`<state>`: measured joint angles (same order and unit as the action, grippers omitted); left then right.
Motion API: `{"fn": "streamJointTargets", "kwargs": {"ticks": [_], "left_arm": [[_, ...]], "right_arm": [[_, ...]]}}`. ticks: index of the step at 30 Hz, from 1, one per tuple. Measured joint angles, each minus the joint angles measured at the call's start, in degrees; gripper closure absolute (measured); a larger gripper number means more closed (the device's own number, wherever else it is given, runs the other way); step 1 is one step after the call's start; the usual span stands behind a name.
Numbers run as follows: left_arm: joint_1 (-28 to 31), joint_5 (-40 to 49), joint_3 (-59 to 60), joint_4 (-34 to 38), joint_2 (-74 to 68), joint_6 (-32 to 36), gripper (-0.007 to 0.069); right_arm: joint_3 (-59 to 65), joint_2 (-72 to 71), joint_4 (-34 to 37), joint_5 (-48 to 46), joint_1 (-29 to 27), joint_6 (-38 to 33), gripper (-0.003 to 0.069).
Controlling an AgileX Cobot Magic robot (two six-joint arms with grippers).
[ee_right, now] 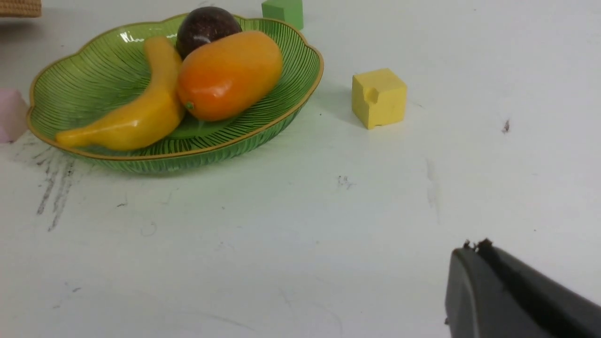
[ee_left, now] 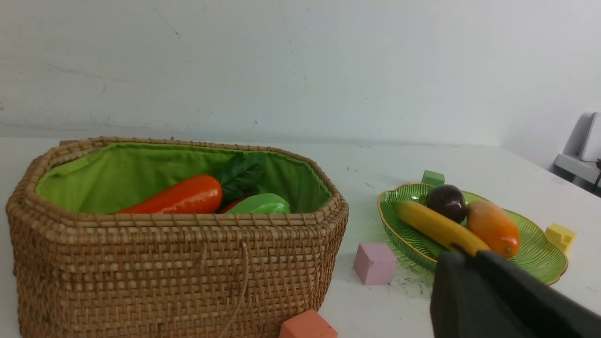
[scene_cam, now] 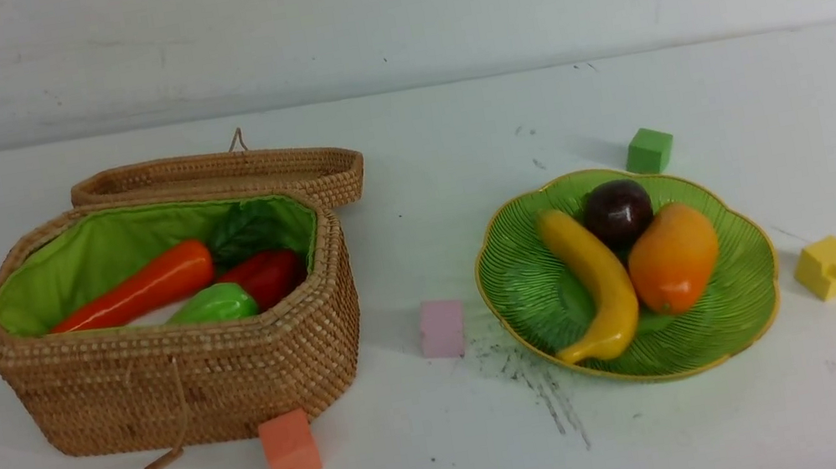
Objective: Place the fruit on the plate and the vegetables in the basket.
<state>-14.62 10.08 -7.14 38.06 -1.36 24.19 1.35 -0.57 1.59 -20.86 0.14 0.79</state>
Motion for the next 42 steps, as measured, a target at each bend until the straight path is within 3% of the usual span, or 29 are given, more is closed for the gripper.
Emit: {"fn": "streamJointTargets", "kwargs": {"ticks": [13, 16, 20, 21, 25, 30, 42], "left_arm": [[0.0, -3.4, 1.8, -0.7, 0.0, 0.0, 0.0608], [0.9, -8.3, 4.2, -3.5, 0.0, -1.7, 0.0638], [6.0, -12.2, 7.9, -13.4, 0.0, -8.4, 0.0638], [8.7, -11.4, 8.5, -19.3, 0.2, -13.1, 0.0638], [10.7, -0.8, 8.7, -29.7, 1.8, -22.9, 0.0638], [10.7, 11.7, 8.9, -34.0, 1.8, -31.6, 0.0638], [10.7, 11.5, 8.9, -34.5, 1.8, -33.5, 0.0638]], "right_arm": [[0.0, 0.0, 0.0, 0.0, 0.0, 0.0, 0.0658], [0.0, 0.0, 0.0, 0.0, 0.0, -0.1, 0.0657], [0.0, 0.0, 0.1, -0.1, 0.0, -0.1, 0.0654], [0.0, 0.0, 0.1, -0.1, 0.0, -0.1, 0.0654], [0.0, 0.0, 0.1, -0.1, 0.0, -0.1, 0.0649], [-0.1, -0.1, 0.2, -0.2, 0.0, -0.1, 0.0643], [-0.1, -0.1, 0.2, -0.2, 0.0, -0.1, 0.0636]]}}
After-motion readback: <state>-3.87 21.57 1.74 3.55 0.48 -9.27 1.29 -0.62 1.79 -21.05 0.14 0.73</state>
